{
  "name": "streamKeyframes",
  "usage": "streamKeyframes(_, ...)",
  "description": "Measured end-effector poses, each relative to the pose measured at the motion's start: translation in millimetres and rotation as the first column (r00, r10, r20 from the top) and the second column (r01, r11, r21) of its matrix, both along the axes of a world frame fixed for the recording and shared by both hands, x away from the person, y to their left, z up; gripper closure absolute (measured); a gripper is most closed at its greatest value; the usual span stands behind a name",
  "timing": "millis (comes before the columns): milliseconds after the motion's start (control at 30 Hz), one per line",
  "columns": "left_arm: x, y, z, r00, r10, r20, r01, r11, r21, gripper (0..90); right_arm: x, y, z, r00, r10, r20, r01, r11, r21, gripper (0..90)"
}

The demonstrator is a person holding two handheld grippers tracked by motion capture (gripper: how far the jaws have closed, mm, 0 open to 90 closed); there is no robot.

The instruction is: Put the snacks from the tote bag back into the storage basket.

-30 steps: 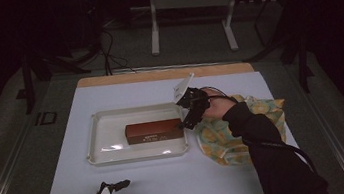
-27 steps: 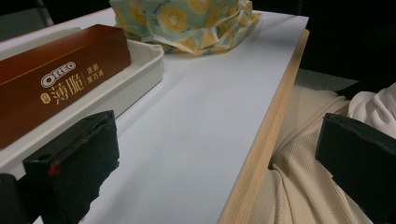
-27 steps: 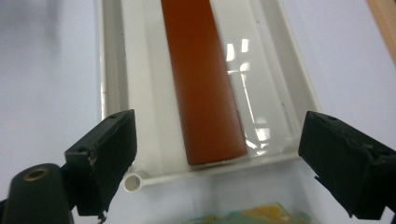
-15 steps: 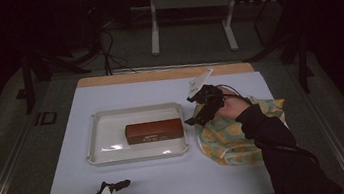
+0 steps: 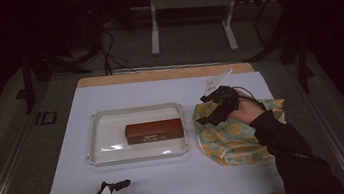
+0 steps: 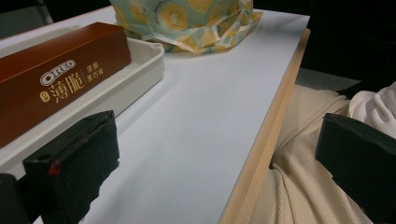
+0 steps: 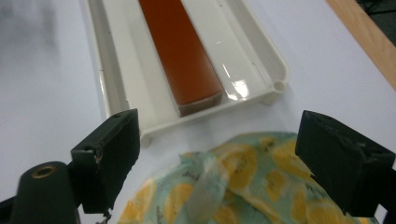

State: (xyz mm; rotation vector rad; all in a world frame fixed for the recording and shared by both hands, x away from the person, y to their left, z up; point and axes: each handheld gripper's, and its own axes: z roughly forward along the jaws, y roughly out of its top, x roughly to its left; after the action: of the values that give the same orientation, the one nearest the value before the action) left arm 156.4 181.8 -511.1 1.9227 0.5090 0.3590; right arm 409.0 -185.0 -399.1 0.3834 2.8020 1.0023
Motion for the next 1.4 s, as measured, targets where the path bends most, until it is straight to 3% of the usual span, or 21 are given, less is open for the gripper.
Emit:
streamKeyframes(367,-0.1,-0.2,0.0,1.0000,-0.002,-0.001,0.002,1.0000,0.003,0.0,-19.3,-28.1,-6.1,0.9989,-0.045,0.010,0.045,0.9989,0.015,13.8)
streamKeyframes(667,-0.6,-0.6,0.1,1.0000,-0.003,-0.001,0.003,1.0000,0.005,0.0,-35.8,-52.2,-12.6,0.9958,-0.092,0.001,0.092,0.9939,0.061,13.4)
streamKeyframes(933,-0.8,-0.6,0.1,1.0000,-0.004,-0.001,0.004,1.0000,0.006,0.0,-51.4,-73.8,-17.9,0.9858,-0.167,0.018,0.161,0.9706,0.179,13.5)
streamKeyframes(1067,-0.7,-0.8,-0.1,1.0000,-0.007,-0.003,0.007,0.9999,0.009,0.0,-60.3,-83.2,-21.6,0.9806,-0.192,0.038,0.182,0.9643,0.193,13.5)
streamKeyframes(1400,-0.9,-1.6,-0.4,0.9999,-0.010,-0.005,0.010,0.9999,0.011,0.0,-82.5,-103.3,-34.2,0.9641,-0.261,0.047,0.241,0.9368,0.253,13.5)
